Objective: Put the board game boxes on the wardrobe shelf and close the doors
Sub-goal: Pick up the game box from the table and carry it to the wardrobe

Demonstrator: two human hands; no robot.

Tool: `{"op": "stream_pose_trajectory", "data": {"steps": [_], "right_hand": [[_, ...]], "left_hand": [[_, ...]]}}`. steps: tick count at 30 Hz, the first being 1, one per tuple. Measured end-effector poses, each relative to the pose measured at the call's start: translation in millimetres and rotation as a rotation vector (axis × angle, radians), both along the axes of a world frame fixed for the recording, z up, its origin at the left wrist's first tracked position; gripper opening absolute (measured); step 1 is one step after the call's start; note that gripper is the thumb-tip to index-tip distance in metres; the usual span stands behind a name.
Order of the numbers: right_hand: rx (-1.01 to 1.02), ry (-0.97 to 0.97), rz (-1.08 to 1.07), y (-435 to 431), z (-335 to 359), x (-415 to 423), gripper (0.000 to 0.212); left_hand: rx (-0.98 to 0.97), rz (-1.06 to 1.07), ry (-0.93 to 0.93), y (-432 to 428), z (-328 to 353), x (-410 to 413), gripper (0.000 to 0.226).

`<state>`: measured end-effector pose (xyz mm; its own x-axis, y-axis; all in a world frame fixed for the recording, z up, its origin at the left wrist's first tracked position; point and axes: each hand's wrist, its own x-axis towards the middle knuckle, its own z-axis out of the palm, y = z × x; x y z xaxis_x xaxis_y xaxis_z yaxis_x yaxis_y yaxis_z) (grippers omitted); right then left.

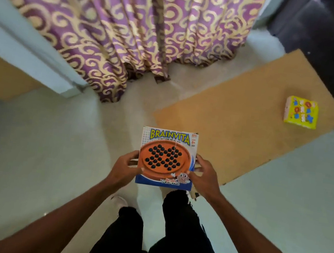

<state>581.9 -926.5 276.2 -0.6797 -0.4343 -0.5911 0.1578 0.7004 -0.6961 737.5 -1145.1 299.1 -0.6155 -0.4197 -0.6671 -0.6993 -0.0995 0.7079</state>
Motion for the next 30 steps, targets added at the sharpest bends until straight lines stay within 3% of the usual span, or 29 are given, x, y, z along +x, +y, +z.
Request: {"op": "stream_pose_trajectory", "data": {"steps": [4, 8, 10, 14, 21, 30], "right_hand": [[-0.036, 0.042, 0.128, -66, 34, 54, 0.066], [-0.104, 0.087, 0.309, -144, 63, 126, 0.072], [-0.116, 0.116, 0.405, -181, 73, 156, 0.075], [-0.166, 0.174, 0.621, -271, 87, 220, 0.072], [-0.244, 0.236, 0.975, -421, 100, 323, 0.072], [-0.348, 0.24, 1.366, -597, 103, 472, 0.067]], "left_hand": [[-0.038, 0.16, 0.079, -38, 26, 87, 0.055], [-0.094, 0.306, 0.137, -84, 50, 184, 0.093], [-0.109, 0.375, 0.177, -104, 61, 226, 0.1], [-0.166, 0.576, 0.214, -147, 82, 319, 0.067], [-0.2, 1.004, 0.265, -197, 96, 438, 0.06], [-0.26, 1.362, 0.184, -274, 96, 573, 0.059]]}}
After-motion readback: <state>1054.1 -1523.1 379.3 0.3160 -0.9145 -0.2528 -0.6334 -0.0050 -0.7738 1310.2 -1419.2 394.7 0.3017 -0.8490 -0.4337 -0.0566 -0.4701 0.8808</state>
